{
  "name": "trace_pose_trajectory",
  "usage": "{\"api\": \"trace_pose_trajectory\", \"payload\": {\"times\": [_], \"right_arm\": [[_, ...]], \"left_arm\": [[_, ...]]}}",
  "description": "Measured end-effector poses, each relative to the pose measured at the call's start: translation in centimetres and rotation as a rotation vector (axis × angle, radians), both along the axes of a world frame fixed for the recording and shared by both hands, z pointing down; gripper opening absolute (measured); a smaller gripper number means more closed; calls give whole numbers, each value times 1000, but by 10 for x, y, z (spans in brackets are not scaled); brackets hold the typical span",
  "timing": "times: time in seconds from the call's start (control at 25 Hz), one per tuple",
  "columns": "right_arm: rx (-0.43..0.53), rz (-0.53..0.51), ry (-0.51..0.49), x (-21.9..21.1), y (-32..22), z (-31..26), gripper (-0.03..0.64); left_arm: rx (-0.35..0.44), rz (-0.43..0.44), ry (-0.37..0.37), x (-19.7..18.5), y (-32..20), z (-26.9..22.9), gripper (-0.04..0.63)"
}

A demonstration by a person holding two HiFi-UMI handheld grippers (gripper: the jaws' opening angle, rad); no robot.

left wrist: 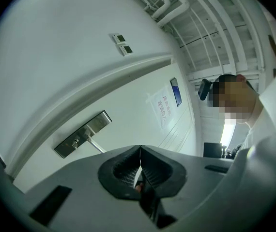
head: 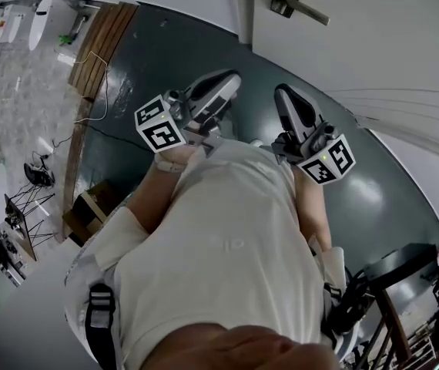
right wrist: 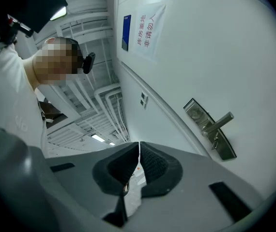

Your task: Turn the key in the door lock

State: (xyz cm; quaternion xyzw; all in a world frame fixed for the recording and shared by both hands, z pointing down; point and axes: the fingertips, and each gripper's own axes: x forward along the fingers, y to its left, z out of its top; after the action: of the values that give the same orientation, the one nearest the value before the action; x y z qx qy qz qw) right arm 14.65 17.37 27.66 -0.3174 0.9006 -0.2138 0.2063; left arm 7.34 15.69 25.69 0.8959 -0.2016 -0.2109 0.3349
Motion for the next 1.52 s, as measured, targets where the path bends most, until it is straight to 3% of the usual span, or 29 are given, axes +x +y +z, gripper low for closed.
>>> {"api": "trace_pose_trajectory", "payload": {"times": [0.24, 0.44, 0.6, 0.8, 1.0, 1.12, 1.52], "right_arm": [[-20, 69, 87, -42, -72, 11, 23], [-22, 154, 152, -103, -159, 26, 23], [4, 230, 252, -99, -171, 13, 23], [67, 321, 513, -101, -186, 13, 24], [183, 430, 930, -100, -195, 12, 25], [189, 439, 1151, -93, -196, 29, 25], [194, 445, 1479, -72, -216, 95, 52]], "left_arm": [[-28, 49, 10, -45, -69, 11, 9], [-42, 113, 7, -112, -152, 28, 9], [-39, 166, 7, -113, -161, 17, 9], [-48, 190, 17, -120, -173, 18, 9], [-51, 194, 21, -122, -175, 12, 9], [-58, 192, 6, -118, -175, 15, 9], [-89, 159, -25, -119, -181, 29, 9]]}}
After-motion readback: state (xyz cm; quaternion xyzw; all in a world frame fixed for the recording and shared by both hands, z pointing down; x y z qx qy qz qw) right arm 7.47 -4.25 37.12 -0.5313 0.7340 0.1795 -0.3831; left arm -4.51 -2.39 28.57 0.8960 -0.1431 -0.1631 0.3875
